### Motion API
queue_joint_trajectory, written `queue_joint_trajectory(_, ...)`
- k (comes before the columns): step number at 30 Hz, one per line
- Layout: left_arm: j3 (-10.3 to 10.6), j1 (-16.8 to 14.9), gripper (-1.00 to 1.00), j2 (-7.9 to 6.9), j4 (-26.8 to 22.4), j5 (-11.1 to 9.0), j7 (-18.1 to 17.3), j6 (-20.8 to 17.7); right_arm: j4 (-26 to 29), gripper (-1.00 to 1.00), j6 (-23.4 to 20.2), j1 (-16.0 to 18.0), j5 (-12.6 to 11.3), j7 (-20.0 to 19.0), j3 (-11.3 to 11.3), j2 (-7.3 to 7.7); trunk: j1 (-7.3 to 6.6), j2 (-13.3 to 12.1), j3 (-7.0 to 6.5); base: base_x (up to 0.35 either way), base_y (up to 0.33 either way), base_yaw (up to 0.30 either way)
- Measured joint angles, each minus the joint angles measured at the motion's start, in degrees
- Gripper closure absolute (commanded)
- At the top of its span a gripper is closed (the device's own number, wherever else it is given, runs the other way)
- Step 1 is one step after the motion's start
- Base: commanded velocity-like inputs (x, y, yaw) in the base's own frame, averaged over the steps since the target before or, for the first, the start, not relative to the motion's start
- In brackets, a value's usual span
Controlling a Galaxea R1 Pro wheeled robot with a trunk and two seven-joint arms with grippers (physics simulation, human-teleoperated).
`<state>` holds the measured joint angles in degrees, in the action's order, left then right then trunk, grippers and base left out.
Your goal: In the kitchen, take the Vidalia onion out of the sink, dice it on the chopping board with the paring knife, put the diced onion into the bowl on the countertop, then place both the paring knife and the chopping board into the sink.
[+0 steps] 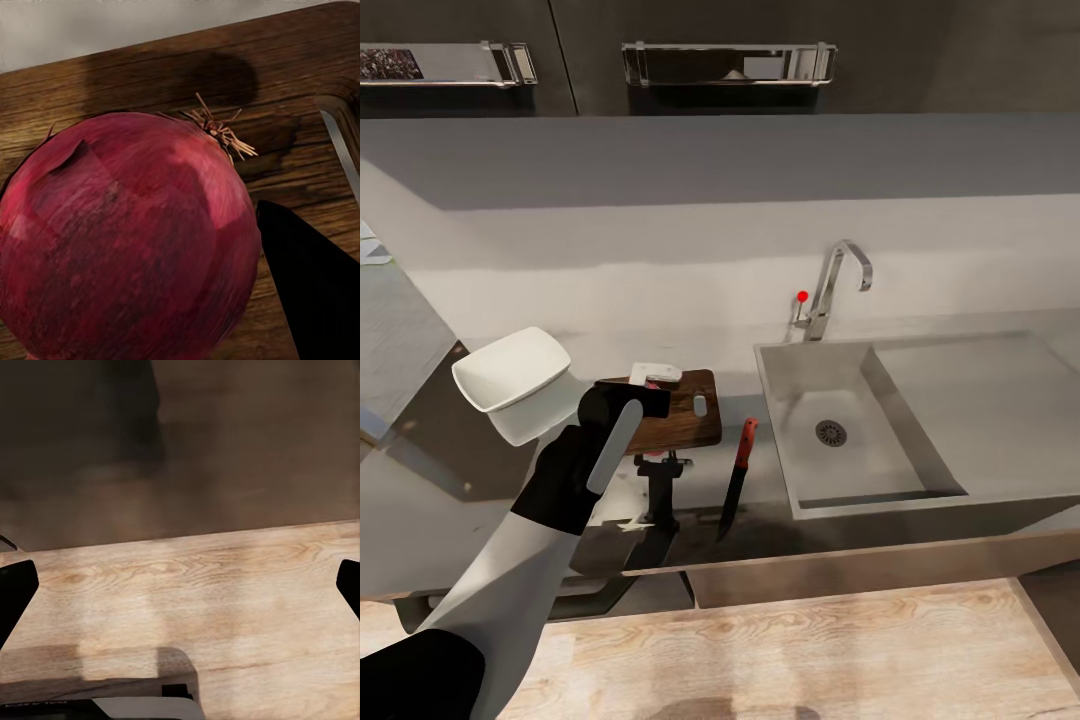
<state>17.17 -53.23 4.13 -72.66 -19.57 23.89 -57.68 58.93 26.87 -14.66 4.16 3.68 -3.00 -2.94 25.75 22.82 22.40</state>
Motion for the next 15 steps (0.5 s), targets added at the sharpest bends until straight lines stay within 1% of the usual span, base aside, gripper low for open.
queue_joint_trajectory(15, 0.0, 0.0, 1.0, 0.0, 0.3, 0.0, 0.0, 0.0, 0.0, -1.0, 0.0, 0.0, 0.0, 0.0, 0.0, -0.01, 0.0, 0.0, 0.16, 0.0, 0.0, 0.0)
